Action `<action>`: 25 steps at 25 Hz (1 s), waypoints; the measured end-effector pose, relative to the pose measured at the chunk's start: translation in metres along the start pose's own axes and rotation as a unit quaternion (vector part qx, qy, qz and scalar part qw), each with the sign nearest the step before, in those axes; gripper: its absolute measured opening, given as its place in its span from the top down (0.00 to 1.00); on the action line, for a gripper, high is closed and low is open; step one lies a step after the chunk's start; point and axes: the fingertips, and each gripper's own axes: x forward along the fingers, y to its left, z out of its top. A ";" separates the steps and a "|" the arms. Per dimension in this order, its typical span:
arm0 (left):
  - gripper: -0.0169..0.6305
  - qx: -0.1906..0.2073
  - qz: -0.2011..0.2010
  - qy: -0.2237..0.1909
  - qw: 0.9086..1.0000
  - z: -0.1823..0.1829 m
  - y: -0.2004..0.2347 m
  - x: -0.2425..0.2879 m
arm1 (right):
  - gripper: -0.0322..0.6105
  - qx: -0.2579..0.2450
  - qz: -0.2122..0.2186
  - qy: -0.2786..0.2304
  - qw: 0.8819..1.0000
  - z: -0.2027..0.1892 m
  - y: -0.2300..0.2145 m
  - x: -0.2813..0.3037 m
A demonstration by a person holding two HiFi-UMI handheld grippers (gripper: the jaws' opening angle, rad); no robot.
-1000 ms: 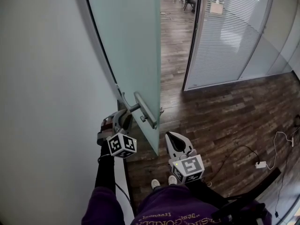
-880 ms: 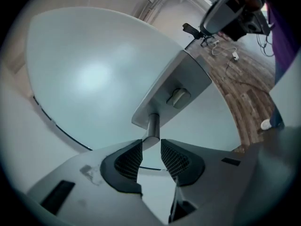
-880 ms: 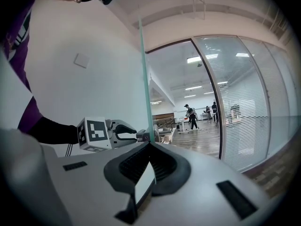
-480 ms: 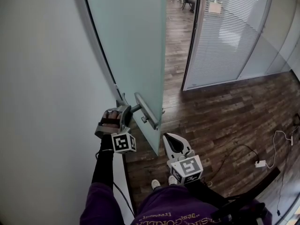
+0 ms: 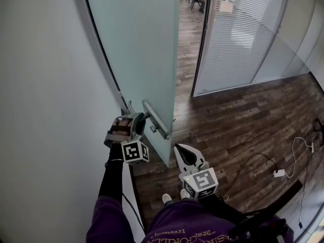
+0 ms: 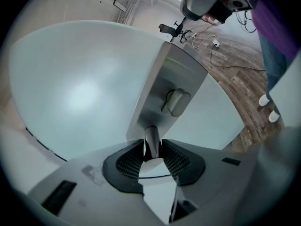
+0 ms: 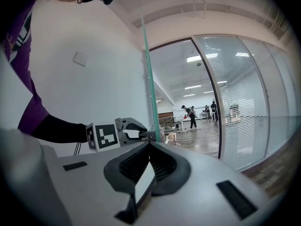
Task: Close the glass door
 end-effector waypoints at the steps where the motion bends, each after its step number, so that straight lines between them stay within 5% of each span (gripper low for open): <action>1: 0.81 -0.004 -0.004 0.002 1.000 0.001 0.000 0.002 | 0.95 0.001 -0.002 -0.001 1.000 0.000 -0.001 0.000; 25: 0.81 -0.016 -0.024 0.017 0.999 0.034 0.008 0.031 | 0.95 0.016 -0.057 0.000 0.998 0.001 -0.013 -0.011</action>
